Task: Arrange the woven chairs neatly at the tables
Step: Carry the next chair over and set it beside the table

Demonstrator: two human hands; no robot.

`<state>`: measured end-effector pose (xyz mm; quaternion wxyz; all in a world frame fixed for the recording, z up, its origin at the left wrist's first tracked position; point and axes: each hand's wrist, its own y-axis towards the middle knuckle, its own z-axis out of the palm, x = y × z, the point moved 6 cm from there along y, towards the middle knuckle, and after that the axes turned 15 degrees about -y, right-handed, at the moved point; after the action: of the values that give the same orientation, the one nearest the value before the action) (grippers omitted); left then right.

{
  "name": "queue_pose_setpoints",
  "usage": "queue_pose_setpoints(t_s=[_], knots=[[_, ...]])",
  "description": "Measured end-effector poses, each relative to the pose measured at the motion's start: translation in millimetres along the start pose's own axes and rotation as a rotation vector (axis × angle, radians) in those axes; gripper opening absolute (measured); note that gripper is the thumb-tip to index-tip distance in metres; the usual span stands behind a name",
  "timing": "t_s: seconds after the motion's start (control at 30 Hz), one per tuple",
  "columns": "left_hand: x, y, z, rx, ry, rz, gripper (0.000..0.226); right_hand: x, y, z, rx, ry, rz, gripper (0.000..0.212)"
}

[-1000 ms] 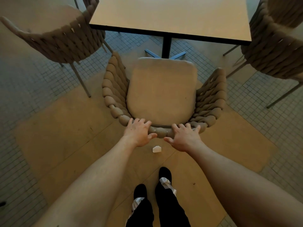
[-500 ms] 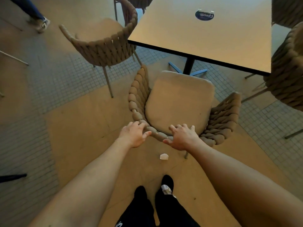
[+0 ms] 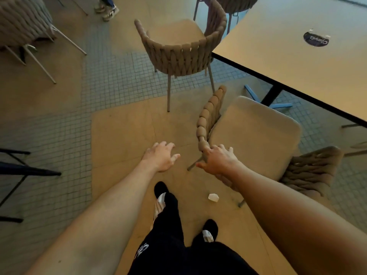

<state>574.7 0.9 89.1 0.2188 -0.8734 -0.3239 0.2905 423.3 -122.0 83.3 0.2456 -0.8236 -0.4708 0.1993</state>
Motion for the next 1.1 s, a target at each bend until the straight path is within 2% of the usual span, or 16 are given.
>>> queue_pose_setpoints(t_s=[0.53,0.83,1.1], knots=[[107.5,84.3,-128.9,-0.012,-0.008,-0.004,0.056,85.8,128.7,-96.0,0.042,0.066,0.003,0.078],[127.9,134.9,-176.8,0.001,-0.030,0.009,0.055,91.5,189.5,-145.4,0.035,0.104,-0.007,0.079],[139.6,228.5,-237.4,0.002,-0.015,0.020,0.056,63.0,278.1,-195.8,0.019,0.110,0.018,0.080]])
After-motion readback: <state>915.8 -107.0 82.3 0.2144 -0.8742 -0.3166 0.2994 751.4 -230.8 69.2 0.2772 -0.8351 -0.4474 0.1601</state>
